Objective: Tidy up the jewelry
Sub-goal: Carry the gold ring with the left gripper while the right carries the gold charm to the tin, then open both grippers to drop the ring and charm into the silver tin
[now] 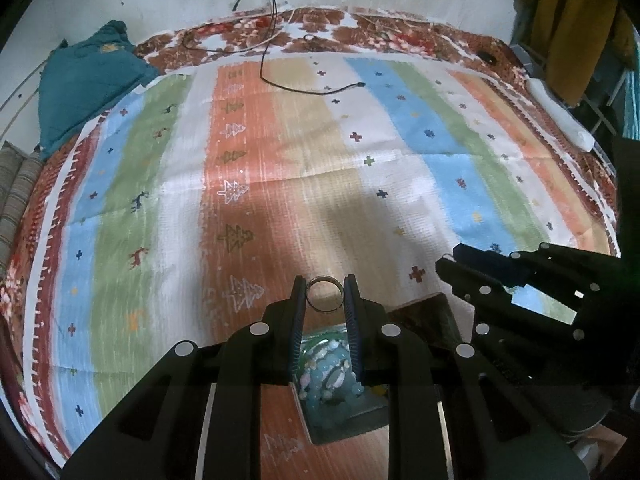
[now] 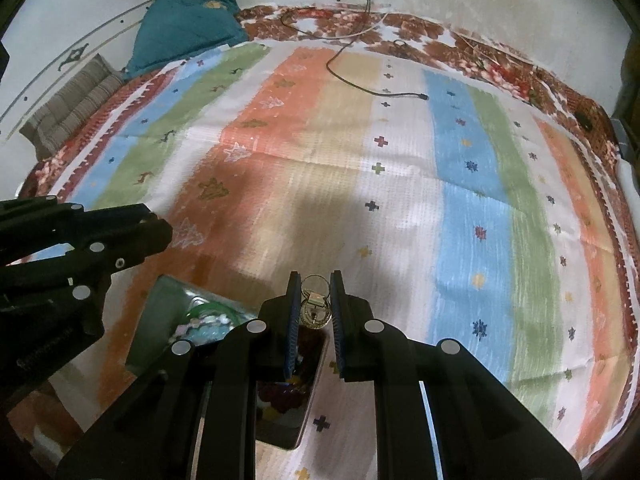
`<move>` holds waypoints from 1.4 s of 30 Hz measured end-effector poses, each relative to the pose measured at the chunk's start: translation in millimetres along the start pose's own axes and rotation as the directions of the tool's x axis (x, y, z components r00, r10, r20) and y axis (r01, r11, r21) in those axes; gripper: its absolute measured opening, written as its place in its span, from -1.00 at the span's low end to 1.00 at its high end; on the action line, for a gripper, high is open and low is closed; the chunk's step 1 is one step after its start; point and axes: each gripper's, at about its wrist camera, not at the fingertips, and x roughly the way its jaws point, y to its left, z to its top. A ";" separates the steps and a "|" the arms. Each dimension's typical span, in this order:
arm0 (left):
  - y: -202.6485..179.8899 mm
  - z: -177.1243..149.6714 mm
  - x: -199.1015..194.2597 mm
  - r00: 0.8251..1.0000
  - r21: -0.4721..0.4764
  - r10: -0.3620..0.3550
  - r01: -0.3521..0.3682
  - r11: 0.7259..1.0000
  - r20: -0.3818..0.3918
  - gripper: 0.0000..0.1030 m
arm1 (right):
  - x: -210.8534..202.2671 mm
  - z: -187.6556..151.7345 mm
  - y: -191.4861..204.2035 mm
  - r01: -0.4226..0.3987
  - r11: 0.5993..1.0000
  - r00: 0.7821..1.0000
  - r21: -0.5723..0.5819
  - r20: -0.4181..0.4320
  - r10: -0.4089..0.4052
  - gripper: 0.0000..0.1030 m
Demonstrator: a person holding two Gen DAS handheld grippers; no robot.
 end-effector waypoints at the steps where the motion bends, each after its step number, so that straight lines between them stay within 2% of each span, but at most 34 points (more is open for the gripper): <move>1: -0.1 -1.9 -3.1 1.000 -0.002 -0.005 0.005 1.000 0.006 -0.64 | -1.9 -1.3 0.5 -0.004 1.000 1.000 0.002 0.004 0.004 -0.70; 11: -3.6 -22.3 -22.4 0.999 -0.003 -0.018 0.018 1.000 0.037 -0.64 | -25.4 -19.7 11.7 -0.041 0.999 0.998 -0.015 0.038 0.042 -0.70; 20: -5.2 -28.4 -26.7 0.999 -0.005 -0.031 0.031 1.000 0.035 -0.64 | -27.0 -26.5 15.7 -0.047 0.999 0.998 -0.021 0.030 0.048 -0.70; 21: -4.3 -28.4 -26.3 0.999 -0.009 -0.028 0.029 1.000 0.033 -0.63 | -26.8 -26.5 16.5 -0.045 0.999 0.999 -0.026 0.027 0.046 -0.67; 24: -0.5 -28.4 -26.6 0.999 -0.028 -0.015 0.016 0.999 0.033 -0.62 | -26.7 -26.8 15.8 -0.044 0.999 0.999 -0.019 0.026 0.044 -0.39; 35: 3.4 -35.9 -39.1 0.998 -0.051 -0.033 0.036 0.998 0.053 -0.38 | -45.5 -39.5 4.3 -0.048 0.999 0.997 0.019 0.053 0.046 -0.34; 40: 5.0 -45.4 -49.2 0.996 -0.049 -0.046 0.050 0.998 0.072 -0.26 | -58.8 -45.1 -0.3 -0.052 0.998 0.995 0.034 0.086 0.049 -0.14; 42: 4.9 -50.0 -52.7 0.996 -0.048 -0.049 0.053 0.997 0.079 -0.23 | -64.5 -47.2 1.5 -0.027 0.999 0.994 0.016 0.106 0.025 -0.05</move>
